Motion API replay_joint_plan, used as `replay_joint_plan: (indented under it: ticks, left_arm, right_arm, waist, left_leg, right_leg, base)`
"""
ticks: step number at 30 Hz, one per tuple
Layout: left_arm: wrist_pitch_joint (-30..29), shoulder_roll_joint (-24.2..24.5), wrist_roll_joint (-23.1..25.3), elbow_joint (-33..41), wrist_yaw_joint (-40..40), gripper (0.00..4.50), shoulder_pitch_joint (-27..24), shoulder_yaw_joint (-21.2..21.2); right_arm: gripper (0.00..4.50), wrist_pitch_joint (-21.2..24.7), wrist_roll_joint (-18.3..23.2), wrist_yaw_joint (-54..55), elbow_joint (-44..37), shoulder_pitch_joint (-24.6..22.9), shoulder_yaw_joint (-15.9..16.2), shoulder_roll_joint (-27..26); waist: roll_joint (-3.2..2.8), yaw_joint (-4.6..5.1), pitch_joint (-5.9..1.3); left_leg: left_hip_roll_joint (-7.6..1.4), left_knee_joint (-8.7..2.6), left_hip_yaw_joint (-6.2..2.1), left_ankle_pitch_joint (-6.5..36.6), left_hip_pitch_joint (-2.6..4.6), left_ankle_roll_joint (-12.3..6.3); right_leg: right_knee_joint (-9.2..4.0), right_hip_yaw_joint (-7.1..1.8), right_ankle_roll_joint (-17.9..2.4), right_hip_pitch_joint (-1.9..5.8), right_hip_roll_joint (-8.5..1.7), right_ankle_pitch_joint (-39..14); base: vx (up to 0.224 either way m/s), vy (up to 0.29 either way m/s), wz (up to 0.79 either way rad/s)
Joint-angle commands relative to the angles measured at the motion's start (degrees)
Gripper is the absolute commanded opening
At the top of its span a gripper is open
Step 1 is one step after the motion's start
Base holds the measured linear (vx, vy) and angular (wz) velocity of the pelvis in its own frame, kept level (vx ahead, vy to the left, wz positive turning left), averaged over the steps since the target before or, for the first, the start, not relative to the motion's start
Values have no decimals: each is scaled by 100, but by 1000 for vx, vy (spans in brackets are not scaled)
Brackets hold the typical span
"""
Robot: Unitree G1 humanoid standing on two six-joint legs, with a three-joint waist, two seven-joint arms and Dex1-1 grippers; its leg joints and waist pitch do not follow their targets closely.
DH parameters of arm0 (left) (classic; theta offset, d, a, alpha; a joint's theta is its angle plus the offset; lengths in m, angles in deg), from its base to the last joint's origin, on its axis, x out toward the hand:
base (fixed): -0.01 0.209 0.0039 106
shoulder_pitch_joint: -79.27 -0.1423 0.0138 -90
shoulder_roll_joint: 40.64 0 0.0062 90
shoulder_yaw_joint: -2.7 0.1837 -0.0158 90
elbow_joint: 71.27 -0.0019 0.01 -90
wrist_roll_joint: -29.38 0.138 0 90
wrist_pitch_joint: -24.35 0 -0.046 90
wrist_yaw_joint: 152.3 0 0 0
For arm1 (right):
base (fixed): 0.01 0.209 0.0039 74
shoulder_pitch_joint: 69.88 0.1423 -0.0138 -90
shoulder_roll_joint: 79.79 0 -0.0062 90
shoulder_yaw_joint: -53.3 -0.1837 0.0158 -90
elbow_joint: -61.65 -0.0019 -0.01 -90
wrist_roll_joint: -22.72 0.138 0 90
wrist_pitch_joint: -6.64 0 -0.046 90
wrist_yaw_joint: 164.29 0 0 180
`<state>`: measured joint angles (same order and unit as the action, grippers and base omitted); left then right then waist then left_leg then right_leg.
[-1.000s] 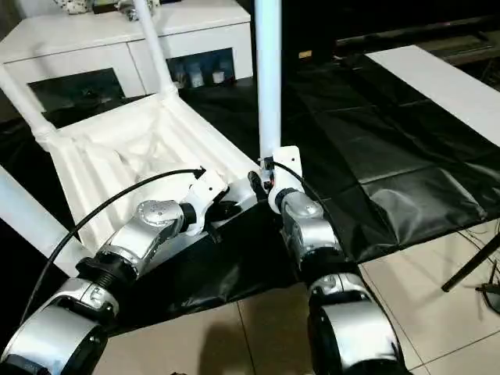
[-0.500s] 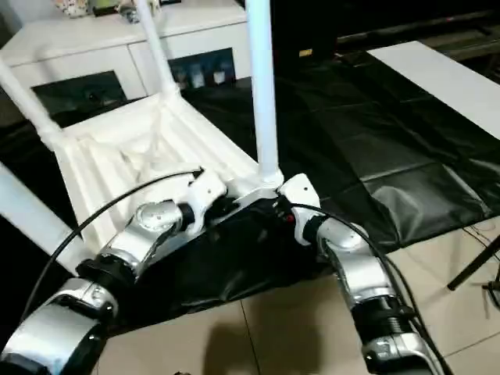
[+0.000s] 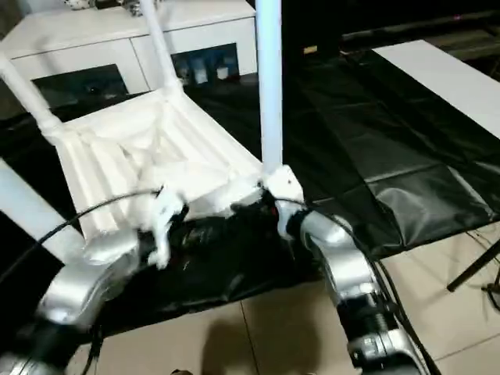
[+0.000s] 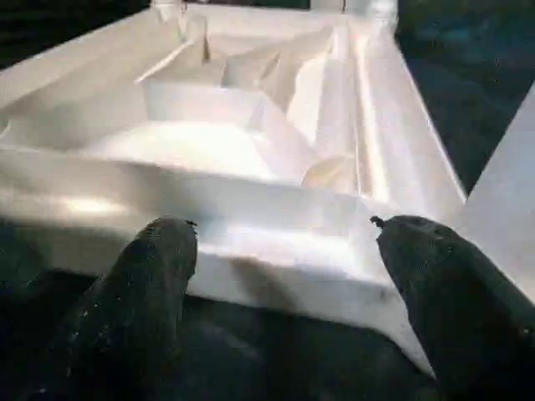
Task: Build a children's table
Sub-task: Rotate leg to tighten
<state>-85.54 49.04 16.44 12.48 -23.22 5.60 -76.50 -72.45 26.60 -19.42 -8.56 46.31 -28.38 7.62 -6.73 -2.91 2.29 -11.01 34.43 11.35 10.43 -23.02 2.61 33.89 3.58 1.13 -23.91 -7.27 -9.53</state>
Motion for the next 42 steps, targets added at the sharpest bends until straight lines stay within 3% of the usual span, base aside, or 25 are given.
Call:
replay_joint_plan:
  ticks: [1, 4, 5, 6, 7, 13, 14, 21, 26, 30, 32, 33, 34, 35, 38, 39, 41, 42]
  left_arm:
    - [-421, 167, -266, 581, -102, 225, -243, -100]
    - [-688, 279, -499, 940, -101, 252, -524, -255]
    - [-768, 303, -575, 1046, -56, 268, -602, -314]
    - [-840, 379, -673, 1164, -75, 268, -720, -386]
    - [-928, 466, -787, 1287, -112, 274, -845, -466]
    - [-1339, 963, -1141, 1804, -354, 317, -1451, -819]
    - [-1319, 1084, -1129, 1880, -390, 328, -1613, -901]
    - [-1335, 1521, -1450, 2106, -603, 377, -2253, -1363]
    - [-1533, 1818, -1598, 2237, -876, 408, -2471, -1418]
    - [-1170, 2049, -1448, 2058, -1164, 444, -2701, -1403]
    - [-788, 2150, -1410, 1922, -1349, 444, -2937, -1498]
    - [-661, 2179, -1410, 1901, -1411, 444, -3034, -1560]
    - [-434, 2221, -1371, 1876, -1477, 444, -3193, -1664]
    - [-288, 2202, -1335, 1822, -1458, 444, -3274, -1767]
    - [-205, 2174, -1290, 1814, -1388, 444, -3330, -1827]
    - [-207, 2162, -1260, 1871, -1308, 444, -3368, -1826]
    - [-599, 2075, -1521, 2245, -1133, 444, -3512, -1816]
    - [-681, 2037, -1639, 2338, -1124, 444, -3582, -1819]
  right_arm:
    - [387, -96, 2, -34, 284, 182, -30, -36]
    - [387, -285, -90, 26, 675, 423, -44, -12]
    - [387, -344, -116, 74, 810, 501, -64, -2]
    - [387, -415, -138, 138, 976, 609, -103, 16]
    - [387, -474, -153, 193, 1125, 712, -141, 37]
    - [387, -724, -254, 347, 1844, 1141, -283, 239]
    - [387, -815, -286, 407, 2094, 1270, -313, 301]
    - [387, -1263, -355, 713, 3325, 1945, -503, 491]
    - [387, -1395, -295, 1207, 4039, 2327, -770, 524]
    - [387, -1513, -239, 1665, 4544, 2595, -966, 574]
    - [387, -1641, -226, 1833, 4821, 2748, -1045, 597]
    - [387, -1684, -237, 1866, 4884, 2786, -1057, 599]
    - [387, -1752, -253, 1870, 4938, 2830, -1070, 594]
    - [387, -1799, -234, 1707, 4909, 2817, -1080, 561]
    - [387, -1857, -228, 1517, 4871, 2786, -1069, 535]
    - [387, -1911, -247, 1392, 4858, 2758, -1041, 531]
    - [387, -2020, -298, 829, 4722, 2562, -904, 543]
    - [387, -2057, -320, 585, 4644, 2463, -836, 562]
  waist:
    - [85, 25, -359]
    - [63, 51, -364]
    - [84, 70, -358]
    - [43, 60, -369]
    - [58, 97, -375]
    - [53, 123, -385]
    - [88, 117, -379]
    - [59, 149, -368]
    - [58, 136, -363]
    - [88, 131, -368]
    - [67, 136, -365]
    - [83, 123, -368]
    - [144, 134, -368]
    - [154, 131, -361]
    - [117, 117, -348]
    - [222, 129, -342]
    - [168, 94, -341]
    - [184, 91, -340]
  left_leg:
    - [-171, -478, -71, 1399, 147, -302]
    - [-144, -465, -60, 1497, 165, -201]
    - [-129, -467, -59, 1478, 141, -208]
    - [-131, -453, -58, 1485, 161, -189]
    - [-126, -459, -72, 1400, 127, -195]
    - [-112, -415, -50, 1288, 167, -333]
    - [-116, -424, -53, 1304, 150, -338]
    - [-97, -406, -41, 1422, 157, -339]
    - [-94, -388, -28, 1425, 170, -375]
    - [-94, -380, -27, 1478, 177, -384]
    - [-100, -384, -24, 1541, 178, -370]
    - [-103, -381, -29, 1560, 175, -362]
    - [-108, -385, -22, 1580, 166, -371]
    - [-111, -389, -23, 1593, 152, -394]
    - [-130, -406, -19, 1791, 188, -357]
    - [-135, -407, -8, 1828, 169, -369]
    - [-151, -412, -16, 1877, 186, -331]
    - [-157, -414, -14, 1901, 188, -316]
  right_leg:
    - [-333, -115, -1214, 241, -47, -1377]
    - [-325, -121, -1216, 234, -35, -1272]
    - [-336, -113, -1217, 258, -30, -1250]
    - [-322, -114, -1234, 243, -42, -1232]
    - [-305, -101, -1276, 276, -36, -1105]
    - [-290, -93, -1368, 264, -5, -974]
    - [-286, -88, -1388, 269, -10, -1016]
    - [-290, -74, -1423, 267, 0, -1183]
    - [-273, -74, -1478, 259, 15, -1165]
    - [-276, -71, -1504, 244, 15, -1236]
    - [-272, -71, -1480, 239, 17, -1286]
    - [-259, -78, -1471, 240, 3, -1312]
    - [-272, -76, -1466, 238, 7, -1316]
    - [-271, -77, -1445, 242, 6, -1344]
    - [-280, -86, -1406, 215, 14, -1500]
    - [-287, -89, -1404, 218, 23, -1510]
    - [-261, -108, -1393, 208, 9, -1584]
    - [-261, -110, -1400, 207, 16, -1562]
  base:
    - [0, 0, 0]
    - [0, 0, 0]
    - [0, 0, 0]
    - [0, 0, 0]
    - [0, 0, 0]
    - [0, 0, 0]
    - [0, 0, 0]
    - [0, 0, 0]
    - [0, 0, 0]
    - [0, 0, 0]
    - [0, 0, 0]
    - [0, 0, 0]
    - [0, 0, 0]
    - [0, 0, 0]
    - [0, 0, 0]
    - [0, 0, 0]
    - [0, 0, 0]
    - [0, 0, 0]
